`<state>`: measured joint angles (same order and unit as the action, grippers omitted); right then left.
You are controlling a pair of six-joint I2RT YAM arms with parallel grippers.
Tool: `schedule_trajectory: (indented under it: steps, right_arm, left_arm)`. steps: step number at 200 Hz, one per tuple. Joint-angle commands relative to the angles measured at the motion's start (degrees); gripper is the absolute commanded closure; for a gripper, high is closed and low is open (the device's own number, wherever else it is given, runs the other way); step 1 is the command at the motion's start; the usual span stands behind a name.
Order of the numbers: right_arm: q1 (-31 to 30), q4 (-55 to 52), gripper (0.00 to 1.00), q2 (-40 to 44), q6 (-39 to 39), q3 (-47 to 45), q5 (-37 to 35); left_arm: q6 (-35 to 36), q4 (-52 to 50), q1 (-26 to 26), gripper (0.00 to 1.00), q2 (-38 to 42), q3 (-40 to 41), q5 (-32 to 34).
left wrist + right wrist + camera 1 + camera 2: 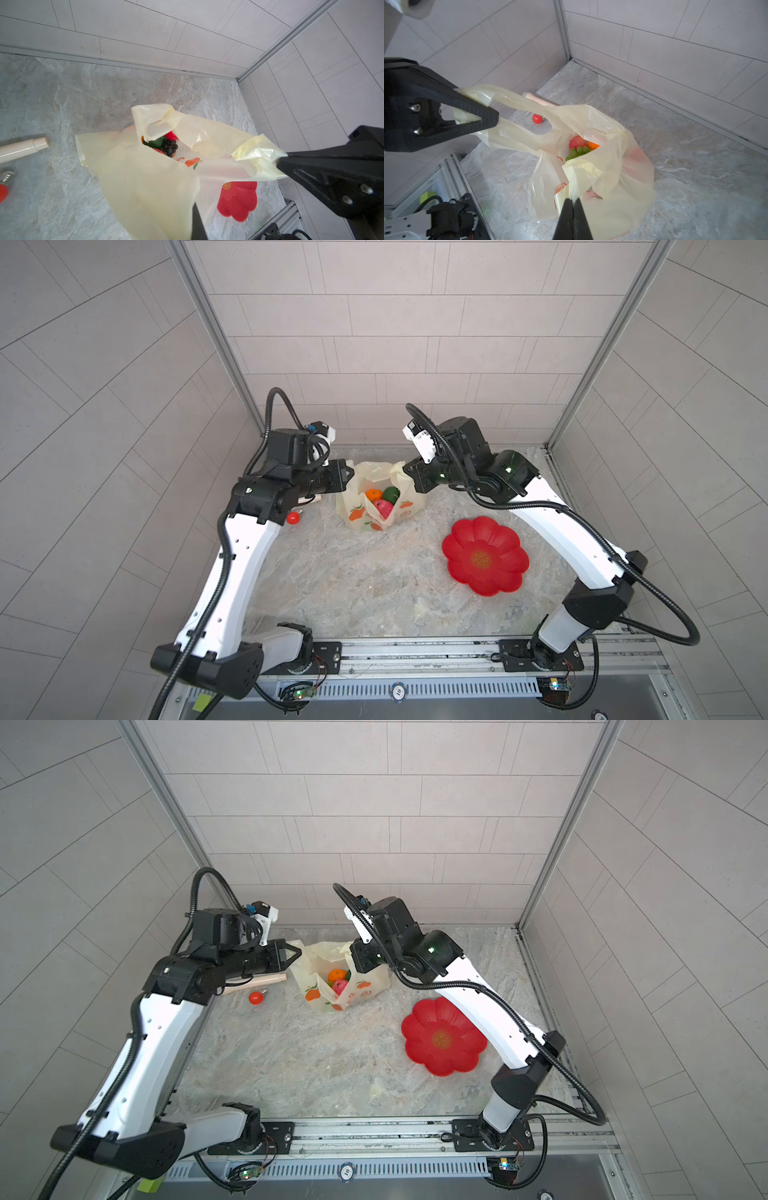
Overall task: Take fruits out of the plastic bag
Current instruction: Move the plastic bag to the center of the board.
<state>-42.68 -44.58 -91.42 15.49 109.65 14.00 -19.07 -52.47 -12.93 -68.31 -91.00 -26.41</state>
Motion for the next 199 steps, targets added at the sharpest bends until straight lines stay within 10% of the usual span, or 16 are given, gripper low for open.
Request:
schedule_trajectory:
  steps: [1,93,199]
  right_arm:
    - [-1.63,4.22,1.0,4.17,4.13,-6.33,3.62]
    - [-5.84,2.04,1.0,15.71,7.74,-21.85,3.17]
    - [-13.3,-2.27,1.0,36.91,6.29,-42.99,4.22]
  left_arm:
    - [2.45,-8.86,-0.15,1.0,5.85,2.03,-1.12]
    - [2.52,-11.69,-1.64,1.0,22.71,14.97,1.34]
    - [8.91,-8.41,-2.26,0.44,42.1,36.59,-9.58]
